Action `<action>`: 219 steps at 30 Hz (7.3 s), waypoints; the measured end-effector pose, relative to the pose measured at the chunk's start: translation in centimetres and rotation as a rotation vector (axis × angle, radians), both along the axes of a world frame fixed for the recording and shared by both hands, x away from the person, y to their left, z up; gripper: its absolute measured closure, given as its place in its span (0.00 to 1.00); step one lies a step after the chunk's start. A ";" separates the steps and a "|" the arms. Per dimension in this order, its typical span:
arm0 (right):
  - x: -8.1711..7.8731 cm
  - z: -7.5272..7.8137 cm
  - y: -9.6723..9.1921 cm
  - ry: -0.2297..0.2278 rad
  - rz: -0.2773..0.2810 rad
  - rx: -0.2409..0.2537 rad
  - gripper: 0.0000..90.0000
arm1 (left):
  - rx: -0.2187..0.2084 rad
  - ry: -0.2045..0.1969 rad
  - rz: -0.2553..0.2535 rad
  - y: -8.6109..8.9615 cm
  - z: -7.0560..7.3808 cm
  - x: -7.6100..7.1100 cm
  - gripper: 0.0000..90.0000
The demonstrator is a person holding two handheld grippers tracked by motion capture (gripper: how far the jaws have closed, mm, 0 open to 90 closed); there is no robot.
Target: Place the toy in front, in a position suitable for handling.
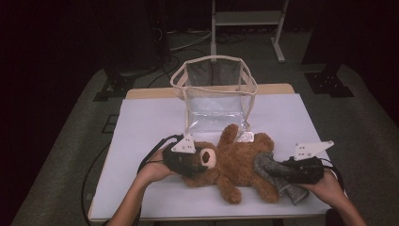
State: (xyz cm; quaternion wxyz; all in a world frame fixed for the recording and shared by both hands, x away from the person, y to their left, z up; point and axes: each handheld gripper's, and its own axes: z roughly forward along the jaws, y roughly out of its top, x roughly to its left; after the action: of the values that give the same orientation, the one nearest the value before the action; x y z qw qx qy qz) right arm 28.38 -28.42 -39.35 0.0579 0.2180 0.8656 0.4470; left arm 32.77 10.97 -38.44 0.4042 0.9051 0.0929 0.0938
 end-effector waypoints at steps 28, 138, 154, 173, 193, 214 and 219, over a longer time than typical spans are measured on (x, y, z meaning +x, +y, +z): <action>2.6 1.2 1.7 -0.027 0.010 -0.026 0.80 | 0.013 -0.006 -0.010 0.1 -0.1 -0.2 0.36; 3.4 0.4 5.4 0.009 0.091 -0.087 0.80 | 0.000 -0.001 -0.073 2.5 -0.1 -1.4 0.37; 7.6 1.5 8.6 -0.011 0.113 -0.102 0.80 | 0.030 -0.023 -0.092 2.2 -0.2 -1.9 0.35; 5.0 1.1 6.0 -0.004 0.100 -0.069 0.80 | 0.028 -0.012 -0.081 2.0 -0.3 -1.7 0.33; 7.7 2.2 7.0 -0.007 0.087 -0.083 0.80 | 0.071 -0.050 -0.103 1.4 0.0 -2.3 0.34; 6.5 3.5 8.6 -0.055 0.148 -0.096 0.80 | 0.027 -0.079 -0.107 -0.8 0.2 -2.3 0.36; 6.6 3.1 9.7 -0.055 0.175 -0.115 0.80 | 0.024 -0.069 -0.091 -0.6 0.0 -2.1 0.36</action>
State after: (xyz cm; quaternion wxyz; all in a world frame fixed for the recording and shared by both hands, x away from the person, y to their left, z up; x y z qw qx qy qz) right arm 34.97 -18.70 -36.26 0.0548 0.1255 0.9038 0.4055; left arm 30.64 10.32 -38.43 0.4003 0.9094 0.0365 0.1073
